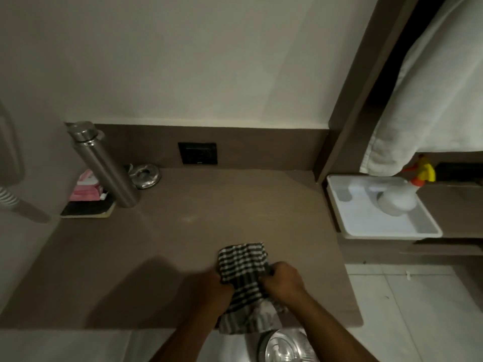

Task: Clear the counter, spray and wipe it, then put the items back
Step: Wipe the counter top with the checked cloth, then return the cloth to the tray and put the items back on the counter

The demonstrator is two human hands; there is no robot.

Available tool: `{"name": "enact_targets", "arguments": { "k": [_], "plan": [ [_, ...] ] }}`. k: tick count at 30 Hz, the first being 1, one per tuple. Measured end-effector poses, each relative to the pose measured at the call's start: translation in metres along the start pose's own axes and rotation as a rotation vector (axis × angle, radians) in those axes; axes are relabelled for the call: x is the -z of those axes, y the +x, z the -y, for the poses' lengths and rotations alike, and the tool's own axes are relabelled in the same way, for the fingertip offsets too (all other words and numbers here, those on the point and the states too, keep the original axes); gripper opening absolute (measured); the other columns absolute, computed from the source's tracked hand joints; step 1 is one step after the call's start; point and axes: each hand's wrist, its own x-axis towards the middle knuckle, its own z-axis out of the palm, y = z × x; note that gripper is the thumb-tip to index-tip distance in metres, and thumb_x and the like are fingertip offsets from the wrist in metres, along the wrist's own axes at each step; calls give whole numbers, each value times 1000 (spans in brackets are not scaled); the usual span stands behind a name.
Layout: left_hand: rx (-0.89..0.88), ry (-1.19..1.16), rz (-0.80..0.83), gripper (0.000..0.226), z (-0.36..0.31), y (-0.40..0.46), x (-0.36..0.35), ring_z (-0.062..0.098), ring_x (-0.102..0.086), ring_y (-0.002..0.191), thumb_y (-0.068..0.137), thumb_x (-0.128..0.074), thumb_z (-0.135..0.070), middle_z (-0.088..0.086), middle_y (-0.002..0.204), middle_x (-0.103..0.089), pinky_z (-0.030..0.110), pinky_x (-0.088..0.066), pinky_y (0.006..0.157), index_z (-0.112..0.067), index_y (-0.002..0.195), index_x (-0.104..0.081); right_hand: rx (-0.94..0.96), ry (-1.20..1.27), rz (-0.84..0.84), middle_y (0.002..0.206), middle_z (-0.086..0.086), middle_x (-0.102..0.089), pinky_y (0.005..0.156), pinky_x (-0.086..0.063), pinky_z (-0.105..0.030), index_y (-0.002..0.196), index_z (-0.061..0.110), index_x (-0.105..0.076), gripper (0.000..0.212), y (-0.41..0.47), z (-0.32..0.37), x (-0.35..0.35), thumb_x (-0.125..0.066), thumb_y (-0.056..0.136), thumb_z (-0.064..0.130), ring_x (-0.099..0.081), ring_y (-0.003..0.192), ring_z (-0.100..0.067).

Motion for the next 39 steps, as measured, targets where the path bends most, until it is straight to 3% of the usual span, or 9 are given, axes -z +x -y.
{"name": "enact_targets", "arguments": {
  "k": [4,8,12,15,22,25,28,35,39],
  "plan": [
    [14,-192,18,10,-18,3,-7,29,-64,82,87,-58,-13,13,86,-66,32,-49,70,-15,77,-59,32,219,26,89,-7,-66,66,-42,-27,83,17,-55,15,0,-13,10,-54,88,32,-59,73,-19],
    [-10,-394,57,26,-63,5,-32,19,-48,59,89,-57,-9,6,63,-54,27,-38,54,-15,65,-50,-15,766,96,101,-13,-73,74,-55,-36,100,6,-67,23,11,-39,38,-53,90,22,-69,88,-26],
    [-104,-587,226,17,-149,7,-81,31,-66,75,92,-51,-7,16,77,-69,38,-54,68,-8,78,-60,-8,1170,54,102,-15,-76,77,-61,-42,106,9,-74,30,28,-99,92,-49,90,14,-73,93,-31],
    [-133,-766,353,19,-223,15,-131,25,-73,70,91,-50,-8,13,77,-74,31,-56,55,-13,81,-66,17,1328,-17,111,-21,-72,69,-58,-39,116,10,-68,31,57,-156,149,-49,93,19,-70,97,-40],
    [40,-884,391,37,-332,86,-251,41,-61,105,91,-39,-2,28,118,-62,45,-53,85,2,123,-58,72,1014,-182,93,-12,-73,51,-51,-31,96,21,-66,10,187,-243,276,-58,89,19,-69,71,-24],
    [63,-565,243,25,-336,117,-282,31,-61,86,95,-41,-2,21,103,-59,36,-50,78,-6,115,-53,91,629,-113,117,-17,-68,82,-56,-44,115,10,-64,25,238,-254,274,-60,91,15,-66,101,-33],
    [58,-267,223,31,-339,129,-298,14,-51,69,92,-46,2,11,95,-57,26,-46,65,-8,122,-48,142,255,-79,125,-24,-64,102,-42,-32,121,-5,-61,34,254,-258,261,-60,94,15,-58,120,-34],
    [165,-212,277,32,-340,133,-292,33,-64,91,92,-48,0,21,106,-65,41,-51,85,7,122,-57,-41,210,-156,119,-18,-67,94,-50,-40,114,2,-63,31,237,-257,260,-64,89,21,-62,112,-34],
    [164,-428,321,16,-332,112,-270,25,-62,83,94,-48,-6,12,94,-65,35,-52,77,-9,89,-62,-118,266,-288,120,-22,-63,96,-51,-42,109,0,-63,28,215,-253,264,-62,90,21,-61,111,-37]
  ]
}}
